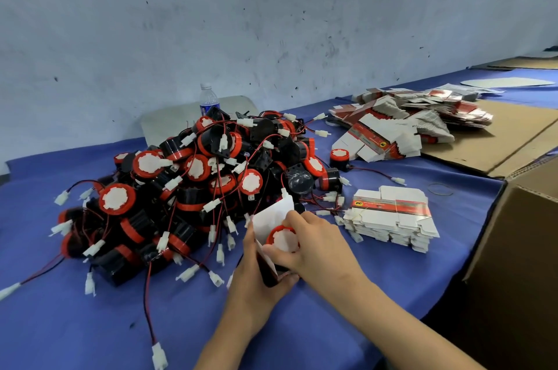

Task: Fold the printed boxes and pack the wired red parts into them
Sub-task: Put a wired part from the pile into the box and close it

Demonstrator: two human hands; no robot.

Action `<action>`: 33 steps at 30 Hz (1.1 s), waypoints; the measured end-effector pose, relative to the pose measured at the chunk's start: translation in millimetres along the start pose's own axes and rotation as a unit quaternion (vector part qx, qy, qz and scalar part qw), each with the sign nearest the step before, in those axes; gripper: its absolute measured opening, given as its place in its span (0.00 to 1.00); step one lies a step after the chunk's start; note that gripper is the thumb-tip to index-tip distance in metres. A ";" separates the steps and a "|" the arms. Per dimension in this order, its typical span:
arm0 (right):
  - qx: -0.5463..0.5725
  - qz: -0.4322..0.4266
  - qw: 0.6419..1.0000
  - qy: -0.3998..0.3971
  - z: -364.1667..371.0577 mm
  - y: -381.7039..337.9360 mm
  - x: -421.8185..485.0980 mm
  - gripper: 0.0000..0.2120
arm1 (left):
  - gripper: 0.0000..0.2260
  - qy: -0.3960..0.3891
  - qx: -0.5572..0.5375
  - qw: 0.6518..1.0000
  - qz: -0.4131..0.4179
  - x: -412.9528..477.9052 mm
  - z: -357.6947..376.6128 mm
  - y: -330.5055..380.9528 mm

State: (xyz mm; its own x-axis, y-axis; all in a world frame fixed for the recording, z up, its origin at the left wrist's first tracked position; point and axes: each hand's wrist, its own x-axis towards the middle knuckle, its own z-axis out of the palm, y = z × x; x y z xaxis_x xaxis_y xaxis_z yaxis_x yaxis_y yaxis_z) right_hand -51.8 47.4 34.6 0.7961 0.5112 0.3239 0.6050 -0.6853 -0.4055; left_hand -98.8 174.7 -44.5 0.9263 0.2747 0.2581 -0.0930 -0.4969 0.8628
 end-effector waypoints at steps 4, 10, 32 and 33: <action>-0.023 0.042 0.999 -0.022 1.6 -6.3 10.3 0.23 | 0.44 -0.012 -0.010 1.000 0.006 -2.9 0.6 3.7; -0.012 0.060 0.994 -0.086 6.7 -12.2 26.3 0.17 | 0.43 0.017 0.006 1.000 -0.004 -3.2 -0.6 7.3; 0.420 0.001 0.887 0.189 -12.5 32.0 -13.1 0.15 | 0.44 0.010 -0.021 0.999 -0.028 -5.8 -3.7 21.9; 0.430 -0.013 0.885 0.178 -11.5 31.7 -11.3 0.14 | 0.44 0.011 -0.021 0.999 -0.030 -6.2 -4.3 22.1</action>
State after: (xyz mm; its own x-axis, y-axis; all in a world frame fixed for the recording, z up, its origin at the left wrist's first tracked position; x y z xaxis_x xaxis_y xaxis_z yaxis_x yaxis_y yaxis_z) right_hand -41.8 14.0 27.9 0.8191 0.2198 0.5299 0.5328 0.0511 -0.8447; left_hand -108.1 165.5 -25.2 0.9226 0.3206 0.2146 -0.0539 -0.4436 0.8946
